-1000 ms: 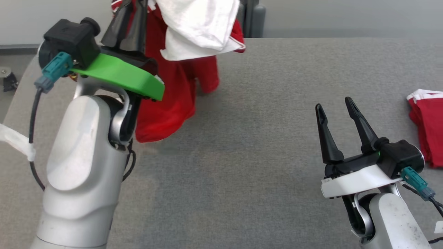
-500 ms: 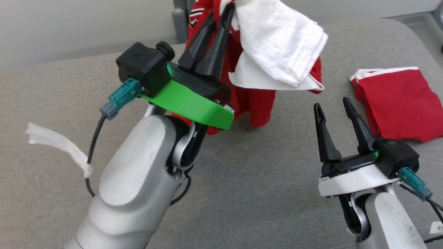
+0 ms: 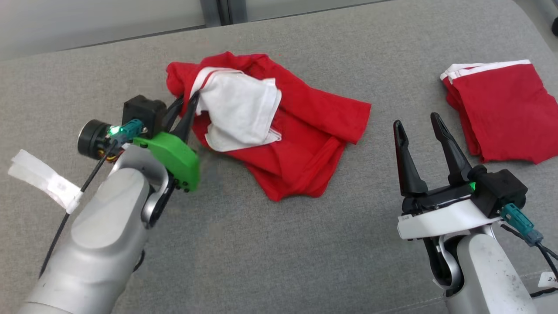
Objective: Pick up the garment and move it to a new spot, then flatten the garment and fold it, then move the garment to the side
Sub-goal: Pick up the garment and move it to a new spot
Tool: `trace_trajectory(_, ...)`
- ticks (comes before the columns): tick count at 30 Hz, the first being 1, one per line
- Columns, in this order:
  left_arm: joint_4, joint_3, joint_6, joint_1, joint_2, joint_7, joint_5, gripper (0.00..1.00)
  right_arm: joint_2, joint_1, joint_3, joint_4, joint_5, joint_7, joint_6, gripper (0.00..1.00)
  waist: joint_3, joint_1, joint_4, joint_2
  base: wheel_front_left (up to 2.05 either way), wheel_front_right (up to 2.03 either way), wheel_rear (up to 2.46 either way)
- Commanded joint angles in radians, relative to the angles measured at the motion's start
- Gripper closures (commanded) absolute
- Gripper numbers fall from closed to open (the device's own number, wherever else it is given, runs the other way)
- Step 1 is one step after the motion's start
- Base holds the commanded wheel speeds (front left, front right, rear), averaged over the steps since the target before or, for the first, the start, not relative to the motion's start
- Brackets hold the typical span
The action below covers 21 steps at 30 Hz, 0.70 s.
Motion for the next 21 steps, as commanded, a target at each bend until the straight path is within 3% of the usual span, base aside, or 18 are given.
trace_trajectory(1,0.037,-0.009,-0.009,-0.021,0.021,0.001,0.021,1.00,0.000,-0.016,0.004,0.005,-0.003,-0.005,-0.001,0.00,0.019,0.0000,0.003,-0.0001,0.00,0.00,0.00)
trace_trajectory(4,0.135,-0.023,-0.006,-0.038,0.043,-0.011,0.044,0.96,0.000,-0.023,0.009,0.014,-0.007,-0.007,-0.001,0.00,0.025,0.0000,0.004,-0.0001,0.00,0.00,0.00)
trace_trajectory(5,0.188,-0.016,0.009,-0.046,0.042,-0.036,0.048,0.00,0.000,-0.027,0.011,0.018,-0.008,-0.008,-0.001,0.00,0.025,0.0000,0.007,-0.0001,0.00,0.00,0.00)
trace_trajectory(14,0.291,0.025,0.068,-0.072,0.001,-0.122,0.037,0.00,-0.007,-0.007,0.005,0.033,-0.021,-0.008,-0.001,0.00,-0.016,0.0000,0.061,-0.0001,0.00,0.00,0.00)
trace_trajectory(17,0.240,0.066,0.078,-0.037,-0.016,-0.134,0.018,0.00,-0.012,0.002,0.003,0.034,-0.019,-0.005,-0.001,0.00,-0.042,0.0000,0.091,-0.0001,0.00,0.00,0.00)
trace_trajectory(21,0.050,0.155,0.109,0.053,-0.026,-0.132,0.034,0.00,-0.019,0.020,-0.002,0.036,-0.016,0.001,-0.001,0.00,-0.078,0.0000,0.131,-0.0001,0.00,0.00,0.00)
